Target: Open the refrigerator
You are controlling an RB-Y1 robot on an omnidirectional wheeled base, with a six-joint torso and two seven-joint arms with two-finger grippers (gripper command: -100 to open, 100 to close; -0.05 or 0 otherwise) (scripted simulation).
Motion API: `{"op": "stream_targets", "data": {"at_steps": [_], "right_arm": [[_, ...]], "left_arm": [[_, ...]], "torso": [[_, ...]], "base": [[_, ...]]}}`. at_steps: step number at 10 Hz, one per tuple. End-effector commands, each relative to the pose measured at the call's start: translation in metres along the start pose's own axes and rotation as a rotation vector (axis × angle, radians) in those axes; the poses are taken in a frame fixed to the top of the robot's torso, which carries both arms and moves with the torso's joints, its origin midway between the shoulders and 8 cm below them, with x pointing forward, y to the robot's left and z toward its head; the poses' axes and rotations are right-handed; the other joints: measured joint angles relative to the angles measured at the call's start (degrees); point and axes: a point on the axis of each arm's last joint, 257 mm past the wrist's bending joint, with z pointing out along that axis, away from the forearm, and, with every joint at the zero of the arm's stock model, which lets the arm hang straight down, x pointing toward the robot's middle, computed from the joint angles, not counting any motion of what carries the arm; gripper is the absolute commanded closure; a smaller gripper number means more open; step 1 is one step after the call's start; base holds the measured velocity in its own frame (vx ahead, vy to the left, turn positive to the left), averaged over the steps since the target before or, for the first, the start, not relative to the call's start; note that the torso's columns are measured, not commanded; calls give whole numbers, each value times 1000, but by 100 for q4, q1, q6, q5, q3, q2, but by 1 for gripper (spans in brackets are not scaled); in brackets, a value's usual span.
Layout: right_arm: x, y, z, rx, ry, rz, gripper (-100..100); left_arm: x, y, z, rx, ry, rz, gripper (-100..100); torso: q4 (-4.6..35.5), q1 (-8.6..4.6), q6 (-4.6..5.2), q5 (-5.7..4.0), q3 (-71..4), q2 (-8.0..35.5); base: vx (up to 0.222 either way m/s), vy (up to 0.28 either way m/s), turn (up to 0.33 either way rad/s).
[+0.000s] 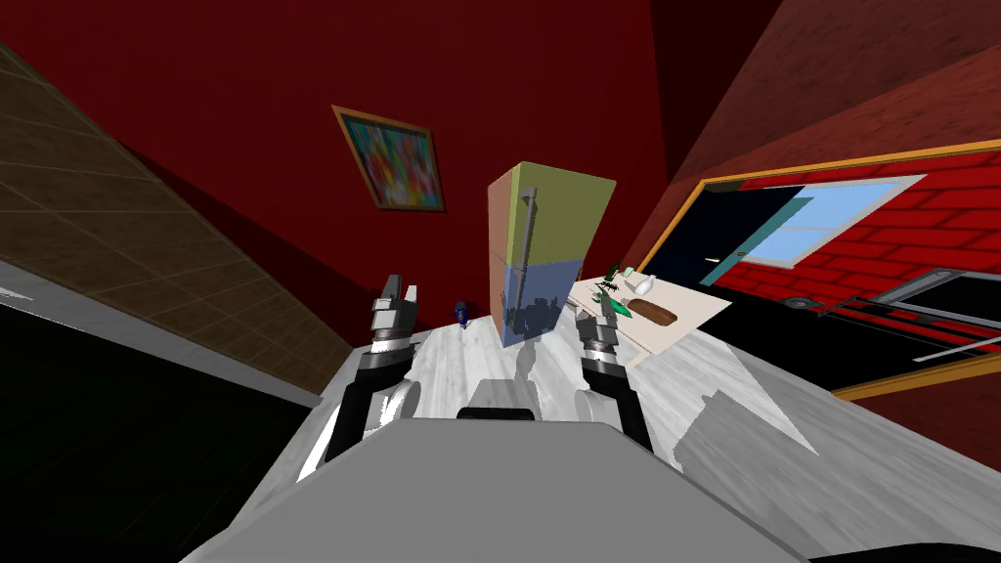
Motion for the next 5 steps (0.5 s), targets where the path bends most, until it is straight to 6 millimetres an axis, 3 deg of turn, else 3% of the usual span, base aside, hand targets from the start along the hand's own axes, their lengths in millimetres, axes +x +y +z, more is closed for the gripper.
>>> {"op": "stream_targets", "data": {"at_steps": [1, 5], "right_arm": [[0, 0, 0, 0, 0, 0, 0], [0, 0, 0, 0, 0, 0, 0]], "left_arm": [[0, 0, 0, 0, 0, 0, 0], [0, 0, 0, 0, 0, 0, 0]], "torso": [[235, 0, 0, 0, -467, 232], [1846, 0, 0, 0, -3692, 1845]], "base": [[0, 0, 0], [0, 0, 0]]}}
